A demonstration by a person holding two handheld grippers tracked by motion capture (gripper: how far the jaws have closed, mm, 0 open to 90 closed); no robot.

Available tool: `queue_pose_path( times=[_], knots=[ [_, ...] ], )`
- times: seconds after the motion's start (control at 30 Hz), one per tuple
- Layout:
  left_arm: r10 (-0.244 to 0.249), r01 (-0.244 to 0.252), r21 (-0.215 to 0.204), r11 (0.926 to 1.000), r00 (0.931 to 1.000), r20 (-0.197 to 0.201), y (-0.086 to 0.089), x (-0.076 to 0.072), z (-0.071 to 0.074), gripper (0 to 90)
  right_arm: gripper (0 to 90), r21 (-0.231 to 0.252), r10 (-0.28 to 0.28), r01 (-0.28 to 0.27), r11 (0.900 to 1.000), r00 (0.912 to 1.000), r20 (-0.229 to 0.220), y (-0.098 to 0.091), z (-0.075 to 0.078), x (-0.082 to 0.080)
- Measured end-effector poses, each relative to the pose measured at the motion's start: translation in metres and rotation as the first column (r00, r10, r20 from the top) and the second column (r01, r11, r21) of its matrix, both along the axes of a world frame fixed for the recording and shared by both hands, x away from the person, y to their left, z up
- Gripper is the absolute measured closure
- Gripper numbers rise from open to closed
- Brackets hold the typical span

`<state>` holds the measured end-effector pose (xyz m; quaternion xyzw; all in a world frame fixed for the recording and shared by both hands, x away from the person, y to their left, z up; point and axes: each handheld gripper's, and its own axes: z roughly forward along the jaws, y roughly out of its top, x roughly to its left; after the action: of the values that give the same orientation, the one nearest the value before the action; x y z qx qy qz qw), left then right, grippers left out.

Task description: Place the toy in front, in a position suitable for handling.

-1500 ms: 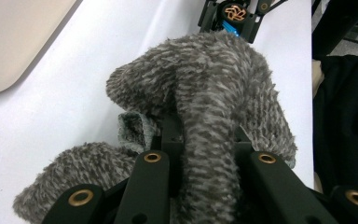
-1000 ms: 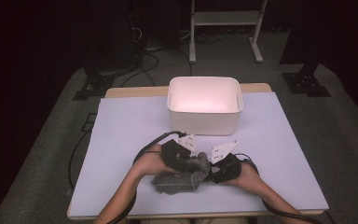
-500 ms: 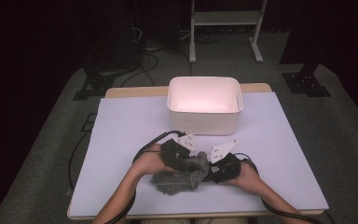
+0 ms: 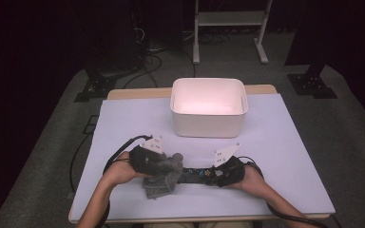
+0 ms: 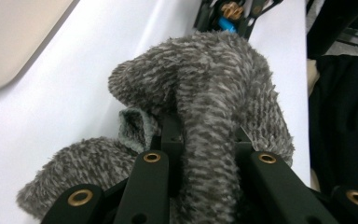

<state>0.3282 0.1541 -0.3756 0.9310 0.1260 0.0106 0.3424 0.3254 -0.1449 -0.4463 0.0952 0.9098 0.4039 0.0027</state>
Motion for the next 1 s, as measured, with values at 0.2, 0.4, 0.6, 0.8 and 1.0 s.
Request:
queue_pose_path(
  times=[0.2, 0.4, 0.6, 0.8, 1.0],
  knots=[
    [0.030, -0.030, -0.032, 0.9990, 0.9993, -0.022, 0.013, -0.001, -0.008, 75.6, 63.4, -0.008, 0.004, -0.004, 1.0000, 1.0000, -0.006, 0.000, 0.001, 0.002],
    [0.002, -0.004, -0.050, 0.9987, 0.9992, -0.040, 0.003, 0.000, -0.016, 75.7, 62.8, -0.031, 0.011, -0.011, 0.9994, 0.9999, -0.012, 0.002, 0.004, 0.003],
    [-0.010, 0.008, -0.054, 0.9985, 0.9993, -0.036, -0.005, 0.002, -0.017, 75.7, 60.0, -0.044, 0.018, -0.019, 0.9989, 0.9994, -0.030, 0.004, 0.013, 0.007],
    [-0.013, 0.011, -0.072, 0.9974, 0.9995, -0.030, -0.008, 0.001, -0.019, 75.7, 57.2, -0.089, 0.043, -0.046, 0.9949, 0.9985, -0.032, 0.013, 0.025, 0.010],
    [-0.021, 0.018, -0.082, 0.9965, 0.9993, -0.031, -0.008, 0.001, -0.020, 75.7, 57.2, -0.144, 0.078, -0.079, 0.9864, 0.9968, -0.015, 0.033, 0.040, 0.014]
  ],
)
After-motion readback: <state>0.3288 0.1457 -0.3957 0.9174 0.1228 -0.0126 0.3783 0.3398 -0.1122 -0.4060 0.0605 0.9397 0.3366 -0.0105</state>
